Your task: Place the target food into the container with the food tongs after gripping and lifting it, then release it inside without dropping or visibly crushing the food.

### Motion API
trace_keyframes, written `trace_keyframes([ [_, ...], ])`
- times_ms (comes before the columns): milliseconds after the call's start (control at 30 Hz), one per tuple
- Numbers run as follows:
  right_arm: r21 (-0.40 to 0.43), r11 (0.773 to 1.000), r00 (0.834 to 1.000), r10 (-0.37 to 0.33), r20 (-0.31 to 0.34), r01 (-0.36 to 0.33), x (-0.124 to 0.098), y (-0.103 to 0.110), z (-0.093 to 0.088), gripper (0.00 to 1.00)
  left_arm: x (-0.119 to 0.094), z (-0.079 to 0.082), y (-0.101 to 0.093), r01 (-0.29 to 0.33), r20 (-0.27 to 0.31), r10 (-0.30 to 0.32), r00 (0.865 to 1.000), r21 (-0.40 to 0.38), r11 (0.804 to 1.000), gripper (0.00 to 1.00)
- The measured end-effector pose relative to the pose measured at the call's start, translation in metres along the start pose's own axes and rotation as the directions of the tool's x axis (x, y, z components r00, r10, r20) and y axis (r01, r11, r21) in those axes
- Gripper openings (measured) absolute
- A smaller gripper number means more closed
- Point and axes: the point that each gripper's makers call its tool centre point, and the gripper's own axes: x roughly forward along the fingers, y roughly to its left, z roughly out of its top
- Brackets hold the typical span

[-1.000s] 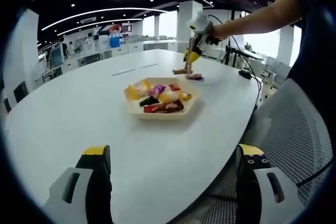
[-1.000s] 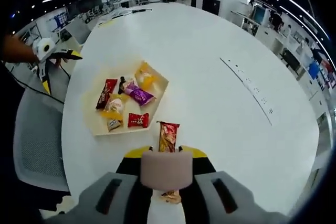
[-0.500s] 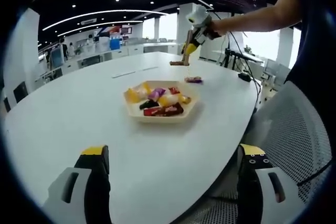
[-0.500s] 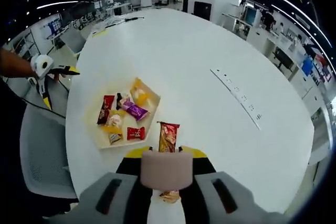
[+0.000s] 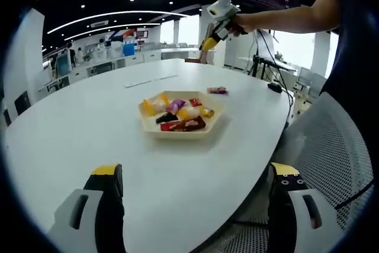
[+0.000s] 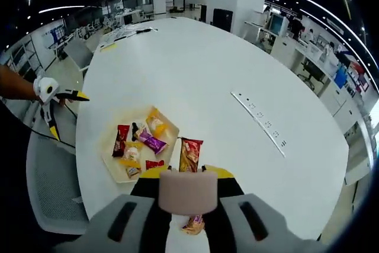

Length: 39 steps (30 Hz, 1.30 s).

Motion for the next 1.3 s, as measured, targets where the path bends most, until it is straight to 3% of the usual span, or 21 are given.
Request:
trace_keyframes([
  [200,-0.013,1.0,1.0,0.019,-0.003,-0.019,0.009,0.018,0.006,0.18,0.0,0.0,0.001,-0.004,0.003,0.004,1.0,0.007,1.0,0.99],
  [600,-0.04,0.997,0.998,0.059,0.029,-0.058,0.031,0.059,0.041,0.18,-0.001,0.002,0.0,-0.009,0.007,0.009,1.0,0.015,1.0,0.99],
  [867,-0.085,0.992,0.996,0.092,0.012,-0.091,0.051,0.087,0.051,0.18,0.0,0.0,0.002,-0.013,-0.002,0.013,1.0,0.022,1.0,0.99],
  [1300,-0.09,0.991,0.994,0.103,0.028,-0.1,0.063,0.097,0.06,0.18,-0.001,0.0,0.004,-0.024,0.0,0.024,1.0,0.021,0.999,0.99],
])
